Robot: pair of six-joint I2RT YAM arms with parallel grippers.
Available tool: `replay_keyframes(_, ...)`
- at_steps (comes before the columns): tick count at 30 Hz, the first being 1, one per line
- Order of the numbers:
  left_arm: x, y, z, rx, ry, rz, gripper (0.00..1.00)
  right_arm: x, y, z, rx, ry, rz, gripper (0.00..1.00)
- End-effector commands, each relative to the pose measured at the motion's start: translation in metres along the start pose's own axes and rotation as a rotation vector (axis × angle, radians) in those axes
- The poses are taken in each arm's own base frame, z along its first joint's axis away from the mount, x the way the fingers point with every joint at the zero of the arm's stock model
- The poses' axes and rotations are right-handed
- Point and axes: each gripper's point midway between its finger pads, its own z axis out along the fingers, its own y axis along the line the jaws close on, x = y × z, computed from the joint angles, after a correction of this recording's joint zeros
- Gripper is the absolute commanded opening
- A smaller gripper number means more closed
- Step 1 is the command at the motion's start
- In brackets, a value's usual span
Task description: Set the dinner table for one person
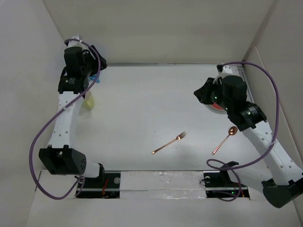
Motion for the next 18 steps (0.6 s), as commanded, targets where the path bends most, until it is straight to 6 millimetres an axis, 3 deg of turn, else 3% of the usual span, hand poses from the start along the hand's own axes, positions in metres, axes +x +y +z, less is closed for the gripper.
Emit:
replay_keyframes(1, -0.041, -0.01, 0.006, 0.0, -0.107, -0.008, 0.59, -0.011, 0.005, 0.01, -0.039, -0.029, 0.005, 0.01)
replay_keyframes(3, -0.045, 0.001, 0.024, -0.065, -0.124, -0.011, 0.59, -0.011, 0.006, 0.014, -0.044, -0.021, -0.002, 0.0)
replay_keyframes(5, -0.067, 0.013, 0.035, -0.102, -0.173, -0.033, 0.58, -0.01, 0.005, 0.022, -0.037, -0.003, -0.006, 0.0)
replay_keyframes(6, -0.062, 0.025, 0.057, -0.132, -0.148, -0.047, 0.55, -0.01, 0.005, 0.023, -0.035, 0.002, -0.004, 0.0)
replay_keyframes(7, -0.083, 0.024, 0.061, -0.132, -0.184, -0.067, 0.49, -0.007, 0.005, 0.025, -0.038, 0.012, -0.004, 0.0)
replay_keyframes(8, -0.093, 0.038, 0.069, -0.152, -0.191, -0.087, 0.4, -0.005, 0.005, 0.028, -0.041, 0.017, -0.002, 0.0)
replay_keyframes(9, -0.076, 0.058, 0.097, -0.195, -0.127, -0.121, 0.22, -0.004, 0.005, 0.029, -0.041, 0.02, -0.002, 0.0)
replay_keyframes(10, -0.098, 0.06, 0.1, -0.187, -0.165, -0.141, 0.12, -0.003, 0.005, 0.03, -0.042, 0.025, 0.0, 0.0)
replay_keyframes(11, -0.1, 0.068, 0.11, -0.181, -0.154, -0.169, 0.05, -0.003, 0.005, 0.031, -0.04, 0.028, -0.001, 0.0)
replay_keyframes(12, -0.085, 0.098, 0.134, -0.212, -0.097, -0.211, 0.0, -0.002, 0.004, 0.034, -0.034, 0.034, -0.003, 0.0)
replay_keyframes(13, -0.094, 0.103, 0.139, -0.204, -0.114, -0.26, 0.0, -0.003, 0.0, 0.036, -0.023, 0.031, 0.001, 0.0)
replay_keyframes(14, -0.088, 0.123, 0.154, -0.22, -0.103, -0.315, 0.0, -0.004, 0.0, 0.037, -0.023, 0.031, -0.002, 0.0)
replay_keyframes(15, -0.083, 0.126, 0.161, -0.223, -0.097, -0.317, 0.03, -0.003, 0.0, 0.038, -0.022, 0.033, -0.002, 0.0)
replay_keyframes(17, -0.081, 0.148, 0.172, -0.25, -0.113, -0.366, 0.16, -0.003, -0.001, 0.04, -0.019, 0.036, 0.001, 0.0)
replay_keyframes(18, -0.072, 0.155, 0.186, -0.256, -0.104, -0.377, 0.3, -0.004, 0.0, 0.039, -0.021, 0.034, 0.0, 0.0)
